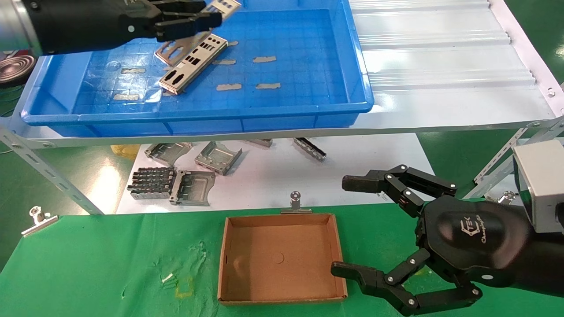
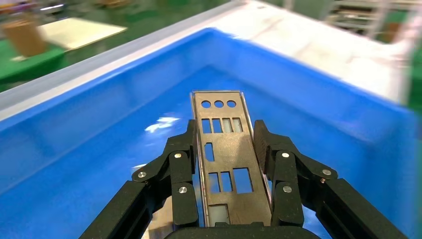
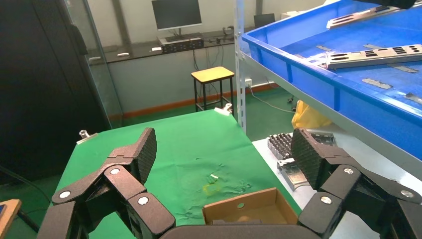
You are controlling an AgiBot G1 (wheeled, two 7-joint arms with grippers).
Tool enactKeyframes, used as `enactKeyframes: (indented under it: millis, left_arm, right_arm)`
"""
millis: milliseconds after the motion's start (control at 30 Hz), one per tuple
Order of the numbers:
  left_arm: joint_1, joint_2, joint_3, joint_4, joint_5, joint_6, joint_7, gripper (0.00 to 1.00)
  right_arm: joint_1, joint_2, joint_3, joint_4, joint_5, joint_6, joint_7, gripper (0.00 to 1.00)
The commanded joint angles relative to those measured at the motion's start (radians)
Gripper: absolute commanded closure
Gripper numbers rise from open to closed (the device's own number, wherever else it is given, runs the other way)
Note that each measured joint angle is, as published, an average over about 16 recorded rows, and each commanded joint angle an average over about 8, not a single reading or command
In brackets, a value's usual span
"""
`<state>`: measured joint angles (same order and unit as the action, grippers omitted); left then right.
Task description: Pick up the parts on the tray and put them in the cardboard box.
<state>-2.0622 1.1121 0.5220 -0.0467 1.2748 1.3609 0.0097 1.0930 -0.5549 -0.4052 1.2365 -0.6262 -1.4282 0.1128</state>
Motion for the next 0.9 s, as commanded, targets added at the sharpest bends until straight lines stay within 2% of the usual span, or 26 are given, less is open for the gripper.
enactKeyframes:
  millis: [33,233,400,567,667,767,900]
  left_arm:
    - [-0.005,-0.012,-0.004,-0.005,-0.005,0.061,0.003,1.00]
    - [0.036,-0.046,-0.004,-0.081,-0.032,0.224,0.080,1.00]
    - [0.138,-0.110,0.031,-0.305,-0.129,0.253,0.084,1.00]
    - [0.284,-0.233,0.154,-0.682,-0.285,0.249,0.038,1.00]
    - [0.349,-0.289,0.246,-0.842,-0.342,0.239,0.036,1.00]
    - [0.385,-0.304,0.316,-0.893,-0.348,0.223,0.066,1.00]
    - [0.420,-0.270,0.369,-0.859,-0.301,0.177,0.127,1.00]
  right_arm:
    - [0.000,0.000,0.000,0.000,0.000,0.000,0.000,0.00]
    - [0.000,0.000,0.000,0.000,0.000,0.000,0.000,0.00]
    - [0.000,0.000,0.000,0.000,0.000,0.000,0.000,0.00]
    - [0.000,0.000,0.000,0.000,0.000,0.000,0.000,0.00]
    - [0.000,0.000,0.000,0.000,0.000,0.000,0.000,0.00]
    - [0.000,0.000,0.000,0.000,0.000,0.000,0.000,0.00]
    - [0.000,0.000,0.000,0.000,0.000,0.000,0.000,0.00]
